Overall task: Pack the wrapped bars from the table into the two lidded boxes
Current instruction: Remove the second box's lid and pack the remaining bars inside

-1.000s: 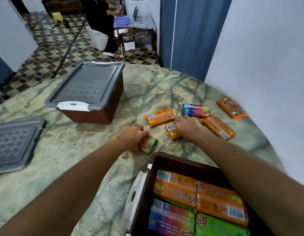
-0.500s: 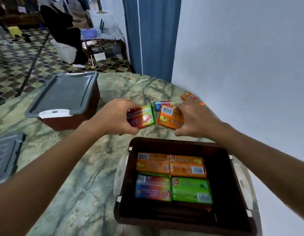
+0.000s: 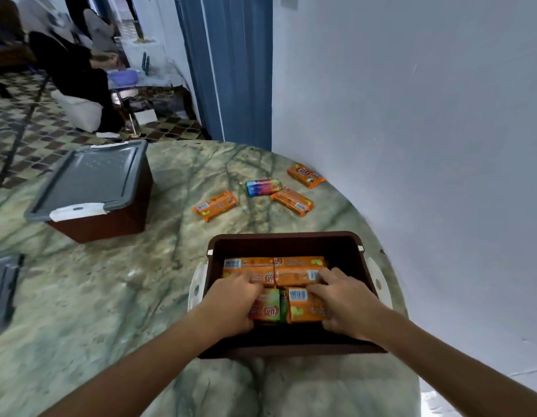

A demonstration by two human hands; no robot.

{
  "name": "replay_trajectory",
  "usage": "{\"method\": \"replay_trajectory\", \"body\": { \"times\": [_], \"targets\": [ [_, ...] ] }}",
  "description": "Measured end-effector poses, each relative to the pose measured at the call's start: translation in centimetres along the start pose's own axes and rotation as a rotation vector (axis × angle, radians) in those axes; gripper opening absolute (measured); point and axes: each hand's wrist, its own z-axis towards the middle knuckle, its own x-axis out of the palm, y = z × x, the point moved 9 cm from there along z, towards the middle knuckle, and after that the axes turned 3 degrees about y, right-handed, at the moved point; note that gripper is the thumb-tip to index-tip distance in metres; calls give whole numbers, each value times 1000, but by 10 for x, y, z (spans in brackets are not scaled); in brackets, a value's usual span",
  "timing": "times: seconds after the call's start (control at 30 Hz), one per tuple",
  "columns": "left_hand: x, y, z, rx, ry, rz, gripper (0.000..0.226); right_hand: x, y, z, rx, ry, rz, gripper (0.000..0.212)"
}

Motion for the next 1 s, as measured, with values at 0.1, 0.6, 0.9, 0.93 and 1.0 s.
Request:
{"method": "replay_trajectory", "body": {
  "times": [0.1,0.6,0.9,0.93,1.0],
  "targets": [
    [1,5,-2,-74,-19,-15,41,3,19,9,-64,-50,-69,59],
    [24,-11,31,23,11,203,122,48,-26,39,746,-81,1775,63],
    [29,-7,31,106,-30,232,113,30,-14,21,231,160,534,121],
    [28,-7,31,107,-28,232,113,29,-3,25,173,152,306,124],
    [28,-6,32,101,-26,234,113,26,10,35,166,123,94,121]
  ]
}}
